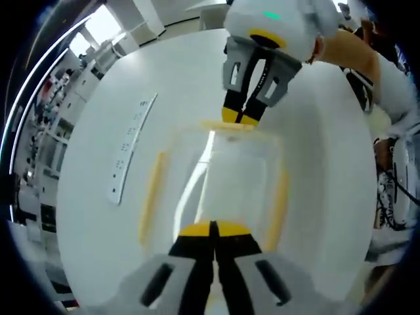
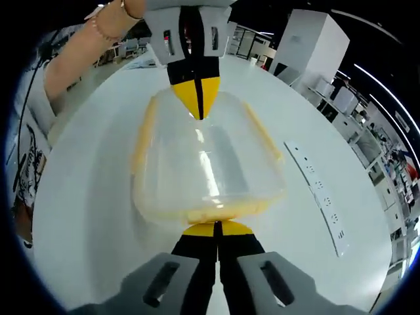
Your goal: Snap each plastic latch of the storage box into its locked position after aligning the lid with the box until every specified latch is closed and the lid sits flush.
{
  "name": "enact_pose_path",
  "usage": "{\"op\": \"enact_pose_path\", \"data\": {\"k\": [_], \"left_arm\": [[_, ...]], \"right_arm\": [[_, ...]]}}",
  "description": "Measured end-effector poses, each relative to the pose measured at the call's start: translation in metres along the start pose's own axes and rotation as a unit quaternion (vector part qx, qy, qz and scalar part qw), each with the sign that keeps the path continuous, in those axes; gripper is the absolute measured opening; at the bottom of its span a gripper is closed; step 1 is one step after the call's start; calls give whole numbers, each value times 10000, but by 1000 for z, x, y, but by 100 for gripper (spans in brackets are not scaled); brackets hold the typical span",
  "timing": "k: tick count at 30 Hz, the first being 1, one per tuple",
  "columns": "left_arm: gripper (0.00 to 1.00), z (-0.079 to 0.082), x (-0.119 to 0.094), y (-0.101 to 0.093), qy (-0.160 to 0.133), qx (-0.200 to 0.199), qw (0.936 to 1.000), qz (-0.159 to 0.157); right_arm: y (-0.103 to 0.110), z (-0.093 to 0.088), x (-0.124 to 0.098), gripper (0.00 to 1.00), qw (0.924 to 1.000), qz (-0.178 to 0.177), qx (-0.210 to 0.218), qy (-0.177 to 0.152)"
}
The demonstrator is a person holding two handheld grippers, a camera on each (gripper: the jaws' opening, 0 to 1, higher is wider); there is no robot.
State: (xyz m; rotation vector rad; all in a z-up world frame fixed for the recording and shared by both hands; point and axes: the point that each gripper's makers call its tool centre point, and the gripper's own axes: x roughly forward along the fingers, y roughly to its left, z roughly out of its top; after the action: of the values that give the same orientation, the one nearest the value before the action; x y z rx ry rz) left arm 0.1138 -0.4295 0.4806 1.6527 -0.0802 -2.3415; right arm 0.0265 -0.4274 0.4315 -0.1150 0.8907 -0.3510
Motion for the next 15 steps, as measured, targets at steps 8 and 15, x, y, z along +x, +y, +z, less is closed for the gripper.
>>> {"op": "enact_pose_path", "data": {"k": [8, 15], "left_arm": [[0, 1, -1, -3, -415, -201, 9988, 189], [0, 1, -3, -5, -1052, 83, 9924, 637]], "right_arm": [[15, -11, 4, 0, 9960, -66, -504, 731], [-21, -1, -34, 1, 9924, -1022, 235, 639]]}}
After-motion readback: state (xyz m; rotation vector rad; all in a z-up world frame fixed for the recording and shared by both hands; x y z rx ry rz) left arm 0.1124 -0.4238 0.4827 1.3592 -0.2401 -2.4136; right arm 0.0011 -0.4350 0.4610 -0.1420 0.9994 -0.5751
